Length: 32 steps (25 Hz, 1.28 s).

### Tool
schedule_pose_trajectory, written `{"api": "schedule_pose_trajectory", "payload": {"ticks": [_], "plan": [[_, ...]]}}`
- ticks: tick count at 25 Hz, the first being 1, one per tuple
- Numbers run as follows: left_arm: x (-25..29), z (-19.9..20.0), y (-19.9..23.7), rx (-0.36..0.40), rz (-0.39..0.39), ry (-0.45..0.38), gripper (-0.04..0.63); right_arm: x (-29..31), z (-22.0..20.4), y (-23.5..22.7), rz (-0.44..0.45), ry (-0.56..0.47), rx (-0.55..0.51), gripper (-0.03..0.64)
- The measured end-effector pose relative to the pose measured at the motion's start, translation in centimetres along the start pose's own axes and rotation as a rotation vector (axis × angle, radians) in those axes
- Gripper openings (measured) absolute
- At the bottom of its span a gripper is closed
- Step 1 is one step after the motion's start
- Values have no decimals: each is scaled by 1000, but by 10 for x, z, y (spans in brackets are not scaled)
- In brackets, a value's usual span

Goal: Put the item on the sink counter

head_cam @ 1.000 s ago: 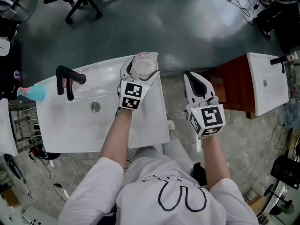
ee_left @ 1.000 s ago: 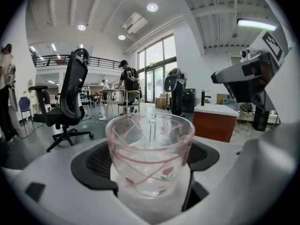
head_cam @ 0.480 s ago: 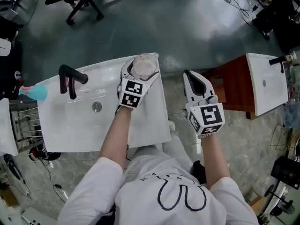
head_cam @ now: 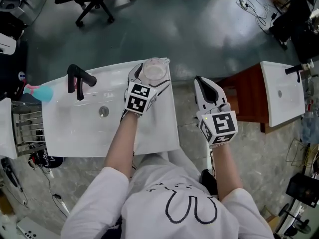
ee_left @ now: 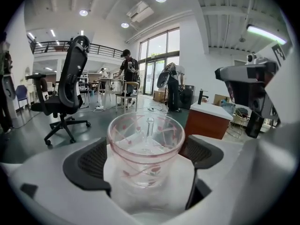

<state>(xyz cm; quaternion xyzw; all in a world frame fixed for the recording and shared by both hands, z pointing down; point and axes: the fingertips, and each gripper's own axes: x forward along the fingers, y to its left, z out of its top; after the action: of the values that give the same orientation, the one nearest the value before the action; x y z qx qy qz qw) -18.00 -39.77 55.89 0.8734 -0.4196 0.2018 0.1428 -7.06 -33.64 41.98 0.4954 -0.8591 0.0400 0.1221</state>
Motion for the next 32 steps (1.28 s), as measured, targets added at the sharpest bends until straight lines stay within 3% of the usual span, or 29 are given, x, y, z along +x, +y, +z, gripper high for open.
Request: {"api": "schedule_pose_trajectory", "payload": {"ticks": [9,16,28,32], "plan": [[-43,19,-5,66,105,-32,546,-18,18,2,28,-56,2,29],[-107,67,-11,109,193,-149,545,-35,42,2,39,-122,19,29],[-201,134,-33,145,285,-347,541,-75,100,13,33,-243,-90,29],[-228,158,-44,178,314,-418,541,-88,117,14,41,-272,-84,29]]}}
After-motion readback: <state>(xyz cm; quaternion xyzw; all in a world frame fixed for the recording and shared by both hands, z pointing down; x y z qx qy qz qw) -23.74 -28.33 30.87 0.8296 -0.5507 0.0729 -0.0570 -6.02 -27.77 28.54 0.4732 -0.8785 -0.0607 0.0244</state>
